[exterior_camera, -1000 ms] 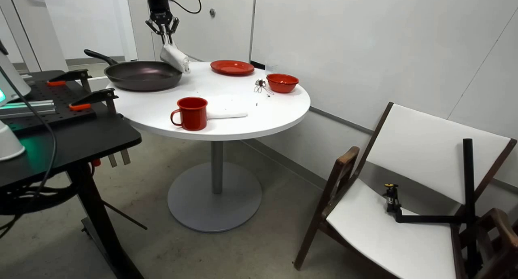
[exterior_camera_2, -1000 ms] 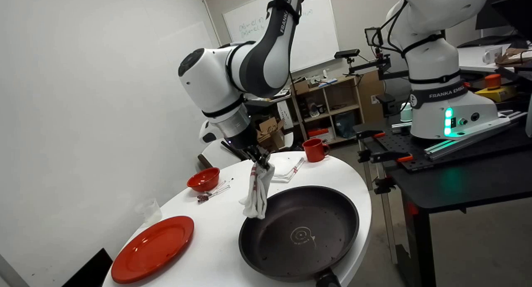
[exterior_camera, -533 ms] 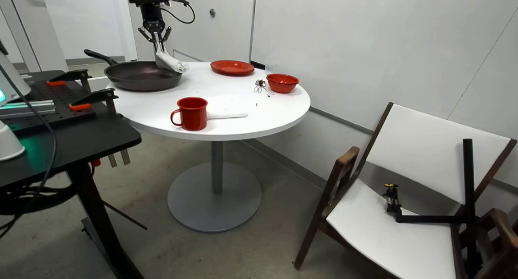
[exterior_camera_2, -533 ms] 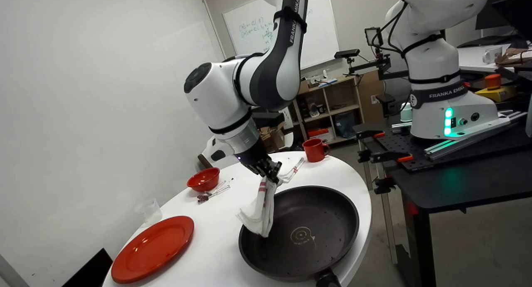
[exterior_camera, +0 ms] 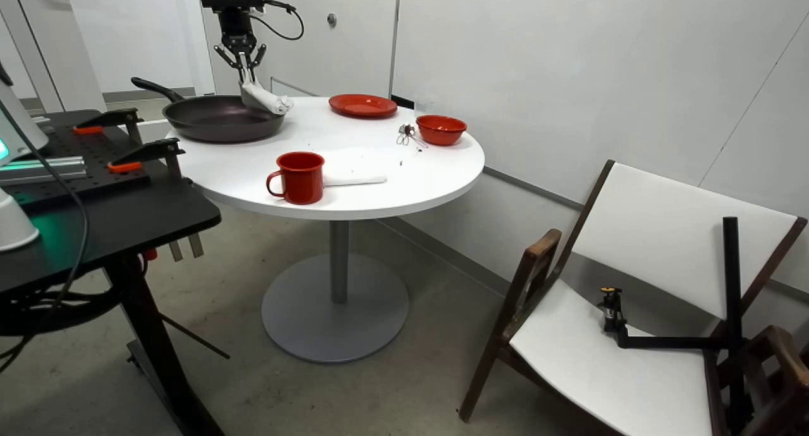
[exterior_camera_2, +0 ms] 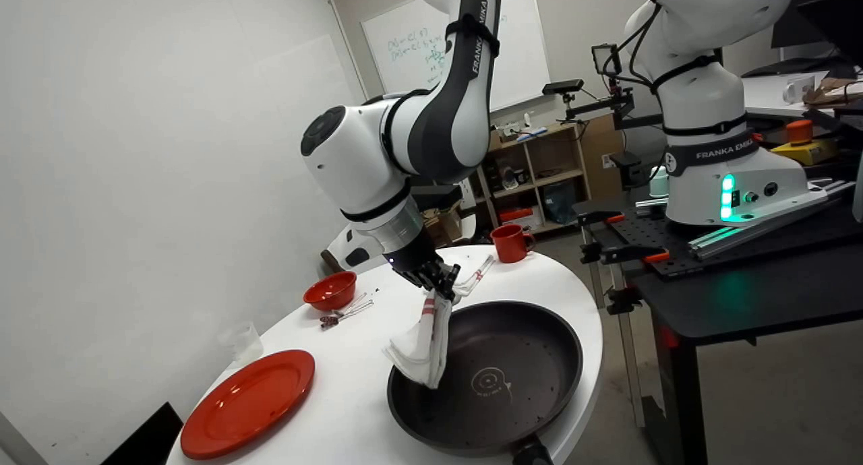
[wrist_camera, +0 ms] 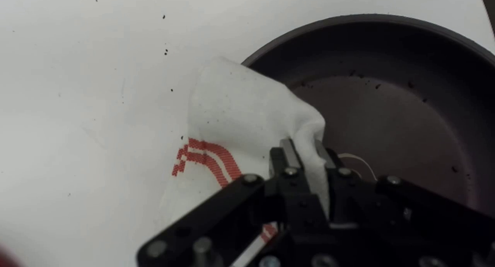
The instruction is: Use the towel to wipe the pan
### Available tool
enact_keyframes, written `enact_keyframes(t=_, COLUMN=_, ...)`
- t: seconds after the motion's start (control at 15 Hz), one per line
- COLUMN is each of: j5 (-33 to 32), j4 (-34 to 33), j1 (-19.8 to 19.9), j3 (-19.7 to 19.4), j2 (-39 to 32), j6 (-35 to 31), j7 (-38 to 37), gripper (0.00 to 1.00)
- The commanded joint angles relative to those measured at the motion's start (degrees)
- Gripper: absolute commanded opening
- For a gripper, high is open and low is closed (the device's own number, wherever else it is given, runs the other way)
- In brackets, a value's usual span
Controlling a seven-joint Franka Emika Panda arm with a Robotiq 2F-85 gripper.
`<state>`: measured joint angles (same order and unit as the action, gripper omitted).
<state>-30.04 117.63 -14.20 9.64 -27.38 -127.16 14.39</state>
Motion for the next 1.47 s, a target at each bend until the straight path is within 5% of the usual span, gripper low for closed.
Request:
enact_keyframes(t=0.0, j5=0.2, j4=-0.08, j1=-0.29, j3=-0.27, j2=0.0, j6=0.04, j7=0.17, gripper=0.12)
enact_keyframes(t=0.13, j5=0.2, j4=-0.08, j1=-0.29, j3=-0.27, j2=0.0, j6=0.04, j7=0.21, gripper=0.04)
enact_keyframes(t=0.93, j5=9.7, j4=1.55, j1=1.98, j3=5.88, j2=-8.74, j6=-18.73, j7=6.8, gripper=0.04)
enact_keyframes(t=1.4, j5=20.12, j4=3.48, j1=10.55, j3=13.88, j2=-15.56, j6=-20.15, j7=21.2, gripper=0.04)
